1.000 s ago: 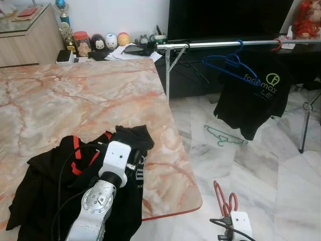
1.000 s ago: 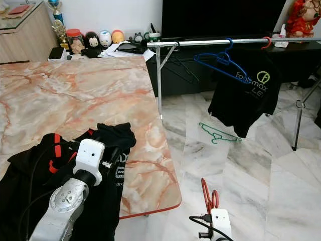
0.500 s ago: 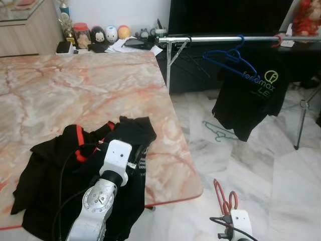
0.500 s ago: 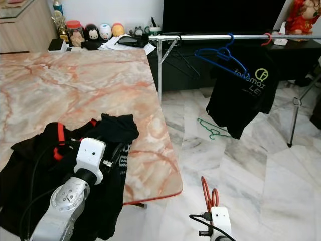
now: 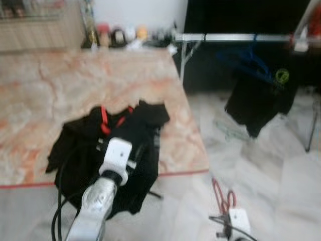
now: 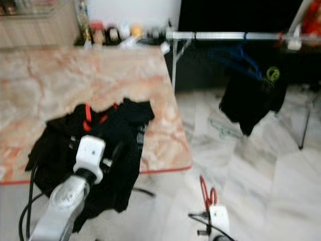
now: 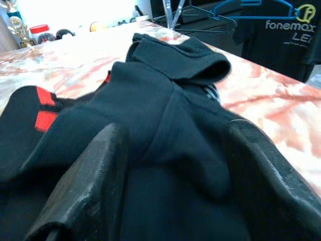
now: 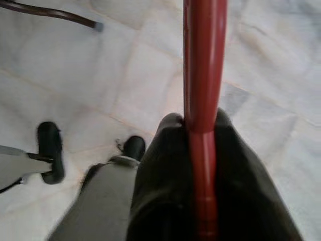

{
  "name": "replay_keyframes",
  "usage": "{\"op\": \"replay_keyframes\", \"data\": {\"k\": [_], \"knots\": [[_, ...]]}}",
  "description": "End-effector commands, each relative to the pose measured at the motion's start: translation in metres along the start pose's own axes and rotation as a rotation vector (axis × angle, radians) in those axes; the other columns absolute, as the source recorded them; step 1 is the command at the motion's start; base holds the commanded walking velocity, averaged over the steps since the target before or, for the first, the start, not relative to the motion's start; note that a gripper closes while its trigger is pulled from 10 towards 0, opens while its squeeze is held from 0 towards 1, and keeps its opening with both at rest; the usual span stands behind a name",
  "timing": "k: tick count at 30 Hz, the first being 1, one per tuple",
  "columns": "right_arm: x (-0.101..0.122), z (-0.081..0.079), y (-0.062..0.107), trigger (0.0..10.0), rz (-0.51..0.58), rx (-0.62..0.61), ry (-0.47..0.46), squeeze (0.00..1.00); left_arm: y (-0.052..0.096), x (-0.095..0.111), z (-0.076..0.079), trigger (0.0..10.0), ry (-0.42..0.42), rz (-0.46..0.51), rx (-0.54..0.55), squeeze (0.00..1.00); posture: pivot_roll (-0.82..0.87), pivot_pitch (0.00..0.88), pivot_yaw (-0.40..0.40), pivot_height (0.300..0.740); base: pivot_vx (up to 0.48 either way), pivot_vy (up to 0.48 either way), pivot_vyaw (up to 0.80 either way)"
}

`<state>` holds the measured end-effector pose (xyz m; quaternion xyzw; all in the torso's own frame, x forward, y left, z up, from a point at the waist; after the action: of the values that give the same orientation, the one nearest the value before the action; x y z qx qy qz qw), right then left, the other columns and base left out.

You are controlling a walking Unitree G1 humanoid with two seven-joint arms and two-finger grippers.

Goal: Hang hanger

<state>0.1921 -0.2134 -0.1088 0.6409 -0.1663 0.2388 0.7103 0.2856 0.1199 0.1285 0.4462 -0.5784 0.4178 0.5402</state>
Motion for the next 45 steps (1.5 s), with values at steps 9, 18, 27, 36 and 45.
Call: {"op": "replay_keyframes", "data": {"k": [9,18,27,36,45], "knots": [[-0.002,0.004,0.001,10.0,-0.006,-0.011,0.004,0.0,-0.001,0.003,0.002,10.0,0.0,0.012,-0.017,0.0,0.05,0.0,-0.058,0.74,-0.263,0.0,0.0],[0.002,-0.002,-0.001,10.0,0.005,-0.011,-0.015,0.0,-0.005,-0.004,-0.003,10.0,-0.026,-0.008,-0.014,0.0,0.05,0.0,-0.034,0.74,-0.175,0.0,0.0],[0.006,-0.004,-0.001,10.0,0.012,-0.015,-0.032,0.0,0.002,-0.037,-0.059,10.0,-0.137,-0.147,0.123,0.0,0.05,0.0,-0.031,0.74,0.0,0.0,0.0],[0.008,-0.003,-0.002,10.0,0.015,-0.02,-0.03,0.0,0.052,-0.126,-0.123,10.0,-0.215,-0.535,0.295,0.0,0.06,0.0,-0.042,0.74,0.0,0.0,0.0],[0.01,-0.004,-0.002,10.0,0.02,-0.021,-0.037,0.0,0.096,-0.209,-0.097,10.0,-0.079,-0.892,0.265,0.0,0.04,0.0,-0.039,0.74,0.0,0.0,0.0]]}}
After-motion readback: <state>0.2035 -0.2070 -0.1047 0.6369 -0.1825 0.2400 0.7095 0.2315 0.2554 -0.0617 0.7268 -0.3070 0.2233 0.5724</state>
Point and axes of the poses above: a point about 5 cm out from each wrist's last joint towards the gripper, its own y axis pointing back from the gripper into the wrist, its own x axis along the axis of the wrist's last joint, z = x × y, the point moved 3 cm from there along -y, pointing out of the wrist towards the gripper, and after that the axes turned 8 degrees about y, right-handed, at the moved point
